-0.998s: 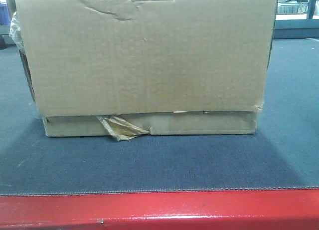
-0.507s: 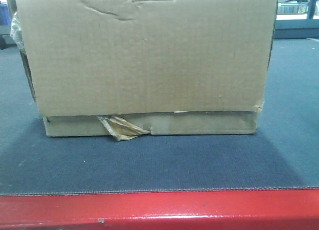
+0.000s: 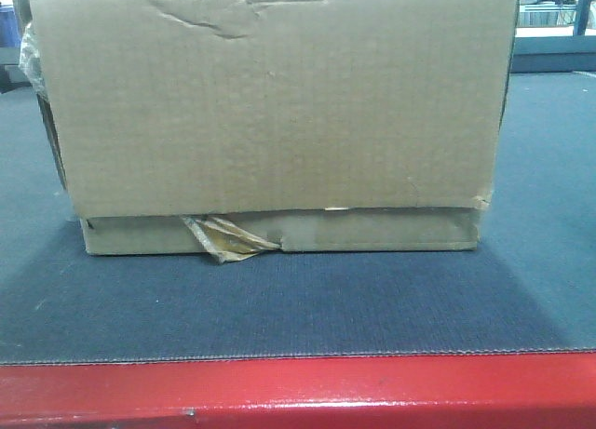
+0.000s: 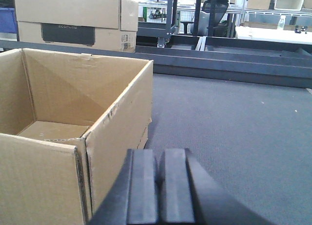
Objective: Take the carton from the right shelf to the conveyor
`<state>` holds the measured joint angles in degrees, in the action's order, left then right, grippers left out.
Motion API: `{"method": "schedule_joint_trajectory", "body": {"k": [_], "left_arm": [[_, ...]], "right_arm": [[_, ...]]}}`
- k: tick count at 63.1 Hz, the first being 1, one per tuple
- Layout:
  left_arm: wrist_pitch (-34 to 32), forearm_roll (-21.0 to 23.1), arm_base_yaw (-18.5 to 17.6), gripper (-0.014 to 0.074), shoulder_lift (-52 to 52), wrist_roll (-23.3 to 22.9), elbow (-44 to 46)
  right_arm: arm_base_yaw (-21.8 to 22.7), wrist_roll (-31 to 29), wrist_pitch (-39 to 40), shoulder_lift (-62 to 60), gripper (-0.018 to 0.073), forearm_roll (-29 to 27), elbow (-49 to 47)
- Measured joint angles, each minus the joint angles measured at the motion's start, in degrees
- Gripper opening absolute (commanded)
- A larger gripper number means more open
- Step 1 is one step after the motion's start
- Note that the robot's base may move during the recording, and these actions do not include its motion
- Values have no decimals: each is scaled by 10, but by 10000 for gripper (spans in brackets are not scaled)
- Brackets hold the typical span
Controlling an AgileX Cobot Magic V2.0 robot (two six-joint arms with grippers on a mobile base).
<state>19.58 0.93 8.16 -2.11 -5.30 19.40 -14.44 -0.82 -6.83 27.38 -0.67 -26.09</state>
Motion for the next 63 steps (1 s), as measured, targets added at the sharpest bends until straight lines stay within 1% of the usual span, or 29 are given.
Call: {"method": "schedule_joint_trajectory", "body": {"k": [4,7,13,15,63], "left_arm": [[-37,4,12,1,14,2,-50],[-79,6,16,1,17,3,-85],[-170,9,16,1,18,5,-171],[-182,11,16,1,18,5,-185],[-182,11,16,1,18,8,-195]], "right_arm": [[0,0,0,0,-69,0,0],[0,0,1,0,-69,0,0],[0,0,2,0,-69,0,1],[0,0,2,0,-69,0,1],[0,0,4,0,-69,0,1]]}}
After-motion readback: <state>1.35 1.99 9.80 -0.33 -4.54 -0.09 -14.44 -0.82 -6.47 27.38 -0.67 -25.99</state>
